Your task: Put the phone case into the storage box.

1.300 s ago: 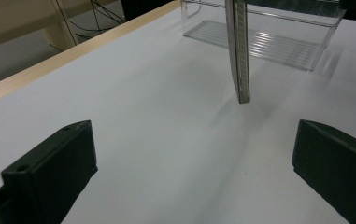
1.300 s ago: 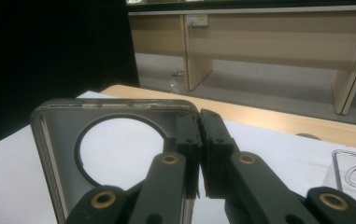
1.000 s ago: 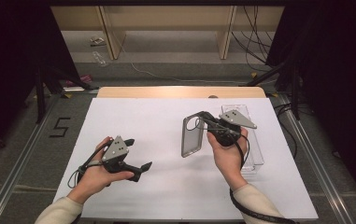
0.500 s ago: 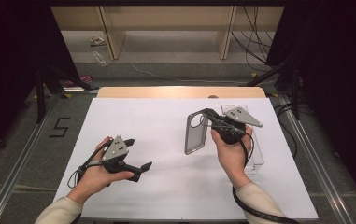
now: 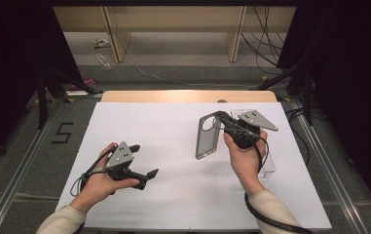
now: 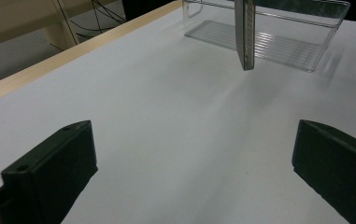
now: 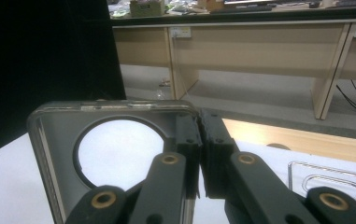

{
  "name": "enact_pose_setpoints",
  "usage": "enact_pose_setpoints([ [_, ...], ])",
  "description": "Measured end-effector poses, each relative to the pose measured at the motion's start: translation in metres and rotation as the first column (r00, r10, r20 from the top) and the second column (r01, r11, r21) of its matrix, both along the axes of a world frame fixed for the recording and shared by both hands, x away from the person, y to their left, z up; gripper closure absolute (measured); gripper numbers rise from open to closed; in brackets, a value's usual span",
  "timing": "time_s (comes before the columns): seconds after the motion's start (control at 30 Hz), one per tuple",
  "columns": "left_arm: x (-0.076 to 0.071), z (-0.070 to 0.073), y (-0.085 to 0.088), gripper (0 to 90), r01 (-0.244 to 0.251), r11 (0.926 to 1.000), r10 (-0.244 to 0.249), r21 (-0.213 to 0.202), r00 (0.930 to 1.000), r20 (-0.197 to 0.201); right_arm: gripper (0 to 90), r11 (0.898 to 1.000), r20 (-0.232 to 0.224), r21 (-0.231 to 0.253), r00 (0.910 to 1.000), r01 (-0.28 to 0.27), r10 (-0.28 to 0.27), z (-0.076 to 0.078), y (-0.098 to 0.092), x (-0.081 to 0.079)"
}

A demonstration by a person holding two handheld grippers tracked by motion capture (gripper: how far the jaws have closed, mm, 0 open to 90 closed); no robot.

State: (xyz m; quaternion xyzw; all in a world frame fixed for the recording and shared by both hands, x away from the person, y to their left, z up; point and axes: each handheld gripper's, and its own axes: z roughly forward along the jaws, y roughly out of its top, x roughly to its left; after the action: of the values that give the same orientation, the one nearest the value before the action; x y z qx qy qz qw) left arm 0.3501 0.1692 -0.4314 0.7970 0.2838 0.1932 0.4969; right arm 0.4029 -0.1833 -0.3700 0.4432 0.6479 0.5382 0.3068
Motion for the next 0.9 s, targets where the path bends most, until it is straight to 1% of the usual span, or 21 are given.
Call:
enact_pose_setpoints([
  [0.9, 0.0, 0.0, 0.0, 0.0, 0.0, 1.0, 0.0, -0.004, 1.0, -0.004, 87.7, 0.999, 0.006, 0.025, 0.9994, 0.035, -0.035, 0.009, -0.015, 0.002],
])
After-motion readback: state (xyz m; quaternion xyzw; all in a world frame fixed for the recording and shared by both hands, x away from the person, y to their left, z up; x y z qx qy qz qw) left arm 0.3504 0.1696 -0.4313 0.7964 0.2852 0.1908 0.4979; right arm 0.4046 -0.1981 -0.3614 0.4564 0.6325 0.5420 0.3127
